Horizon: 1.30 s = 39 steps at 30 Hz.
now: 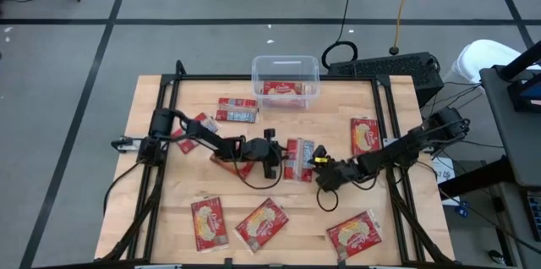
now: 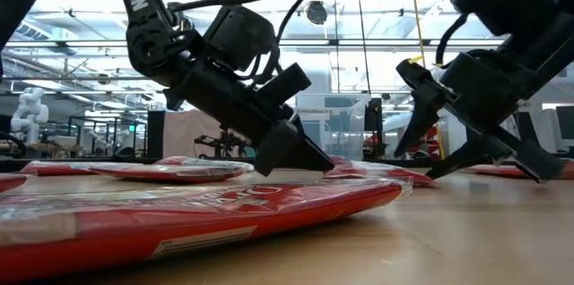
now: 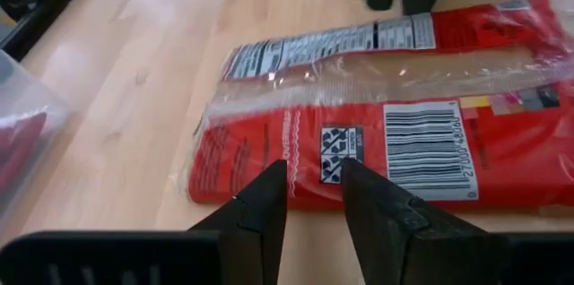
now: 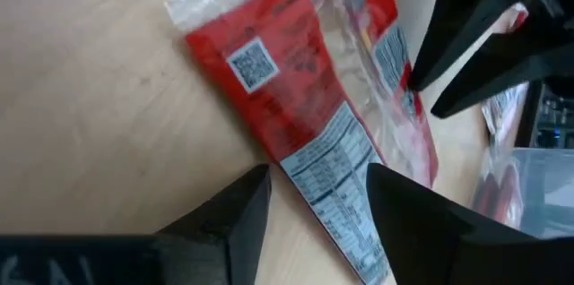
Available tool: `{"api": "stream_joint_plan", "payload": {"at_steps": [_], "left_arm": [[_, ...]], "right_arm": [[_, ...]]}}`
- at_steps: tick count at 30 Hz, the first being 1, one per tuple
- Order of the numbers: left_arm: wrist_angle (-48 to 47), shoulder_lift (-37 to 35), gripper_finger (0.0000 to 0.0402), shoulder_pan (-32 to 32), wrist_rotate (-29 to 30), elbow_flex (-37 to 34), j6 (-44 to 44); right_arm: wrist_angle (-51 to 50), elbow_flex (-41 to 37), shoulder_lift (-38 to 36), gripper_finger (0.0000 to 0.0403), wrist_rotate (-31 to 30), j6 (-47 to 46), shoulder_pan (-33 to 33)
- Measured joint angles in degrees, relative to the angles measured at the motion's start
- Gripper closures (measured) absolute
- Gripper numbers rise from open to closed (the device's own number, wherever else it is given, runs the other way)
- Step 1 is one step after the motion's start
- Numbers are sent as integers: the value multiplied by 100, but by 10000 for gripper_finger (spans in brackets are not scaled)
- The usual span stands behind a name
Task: Sort popcorn bags into baskets
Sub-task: Put the popcorn bags into the transparent bin
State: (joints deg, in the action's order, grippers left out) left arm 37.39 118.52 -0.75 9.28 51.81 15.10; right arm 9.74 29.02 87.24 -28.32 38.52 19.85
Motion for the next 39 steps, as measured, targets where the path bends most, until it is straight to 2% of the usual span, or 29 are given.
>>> {"api": "stream_joint_plan", "payload": {"at_steps": [6, 12, 16, 21, 25, 28, 32, 35, 39], "left_arm": [[-146, -7, 286, 129, -73, 2, 47], [-166, -7, 286, 157, -202, 2, 191], [-173, -7, 286, 153, -218, 0, 189], [-271, -84, 286, 137, -155, -5, 16], [-940, -724, 286, 47, 182, -9, -82], [-1803, -1428, 286, -44, 678, -6, -83], [-2868, -2322, 286, -68, 1232, -7, -131], [-2990, -2846, 286, -17, 1292, -188, -211], [-2697, -3292, 286, 90, 1046, -619, -424]], "right_arm": [[514, -9, 38, 235, 403, 218, -292], [1249, -9, 76, 257, 401, 274, -403], [1589, -6, 74, 291, 314, 141, -422], [1742, -4, 72, 357, 309, -11, -491], [2008, -4, 66, 394, 278, -59, -580], [2240, -4, 57, 390, 266, -269, -655], [2669, 4, 13, 386, 261, -1007, -820], [2750, 2, -119, 392, 241, -1858, -953], [2651, 0, -396, 395, -20, -3008, -1106]]}}
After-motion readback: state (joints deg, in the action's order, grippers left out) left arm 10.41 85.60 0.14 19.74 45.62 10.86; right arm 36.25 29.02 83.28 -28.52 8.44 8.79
